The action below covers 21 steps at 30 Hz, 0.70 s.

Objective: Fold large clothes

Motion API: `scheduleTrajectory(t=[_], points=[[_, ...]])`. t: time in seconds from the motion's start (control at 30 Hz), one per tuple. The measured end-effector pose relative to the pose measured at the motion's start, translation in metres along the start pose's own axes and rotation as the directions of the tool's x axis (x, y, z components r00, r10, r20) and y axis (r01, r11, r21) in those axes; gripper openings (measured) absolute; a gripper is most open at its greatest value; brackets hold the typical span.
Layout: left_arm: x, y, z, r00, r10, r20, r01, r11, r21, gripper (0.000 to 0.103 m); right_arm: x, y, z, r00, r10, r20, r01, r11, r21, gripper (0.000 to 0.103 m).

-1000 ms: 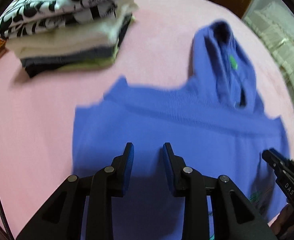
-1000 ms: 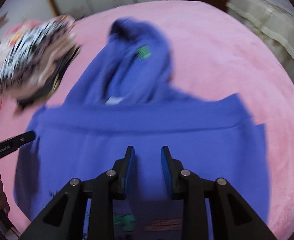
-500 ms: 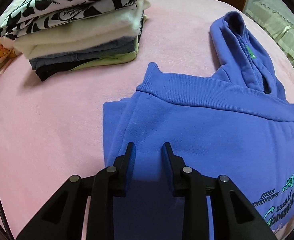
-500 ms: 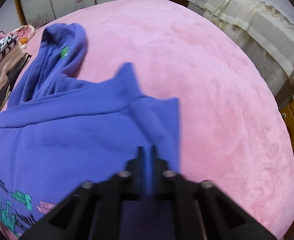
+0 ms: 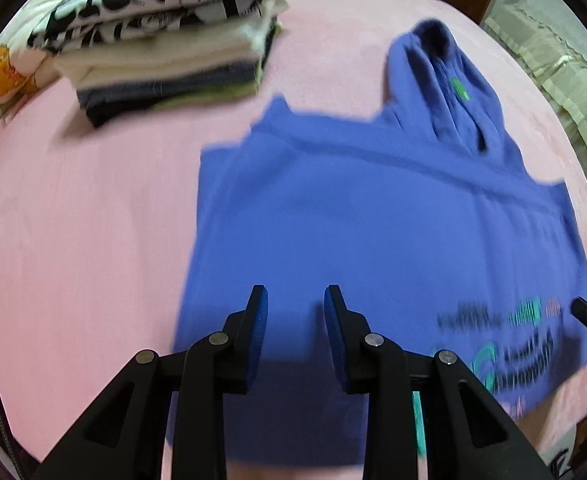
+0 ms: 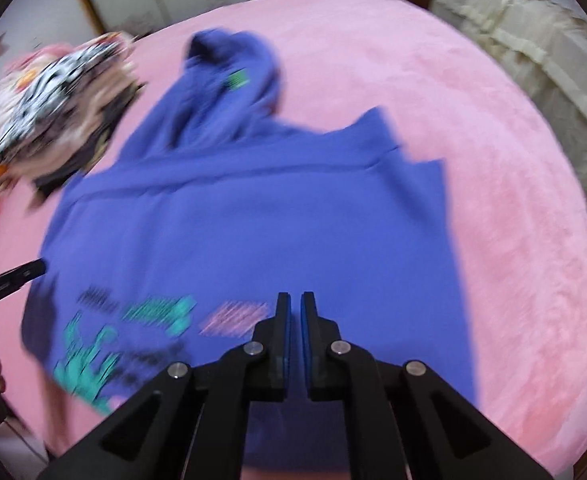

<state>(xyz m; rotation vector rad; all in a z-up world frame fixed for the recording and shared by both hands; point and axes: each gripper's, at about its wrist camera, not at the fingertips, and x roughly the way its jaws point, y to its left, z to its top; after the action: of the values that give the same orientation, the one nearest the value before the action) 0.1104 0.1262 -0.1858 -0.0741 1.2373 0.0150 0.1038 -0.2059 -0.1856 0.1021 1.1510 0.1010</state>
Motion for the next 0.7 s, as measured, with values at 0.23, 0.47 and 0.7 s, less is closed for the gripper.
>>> scheduleTrajectory(t=[0.23,0.47,0.7], points=[[0.008,0.002,-0.062,0.995,0.074,-0.067,-0.071,0.996,0.047,0.028,0.005,0.014,-0.05,0.996,0.001,-0.091,-0.008,0.997,-0.078,0.005],[0.015,0.012,-0.068,0.994,0.067,-0.083,-0.064,0.997,0.04,0.028,0.003,-0.049,-0.072,0.985,-0.131,-0.111,0.122,0.989,-0.086,0.005],[0.012,0.008,-0.063,0.99,0.082,-0.118,-0.081,0.997,0.019,0.029,-0.006,-0.058,-0.065,0.982,-0.12,-0.147,0.113,0.992,-0.056,0.005]])
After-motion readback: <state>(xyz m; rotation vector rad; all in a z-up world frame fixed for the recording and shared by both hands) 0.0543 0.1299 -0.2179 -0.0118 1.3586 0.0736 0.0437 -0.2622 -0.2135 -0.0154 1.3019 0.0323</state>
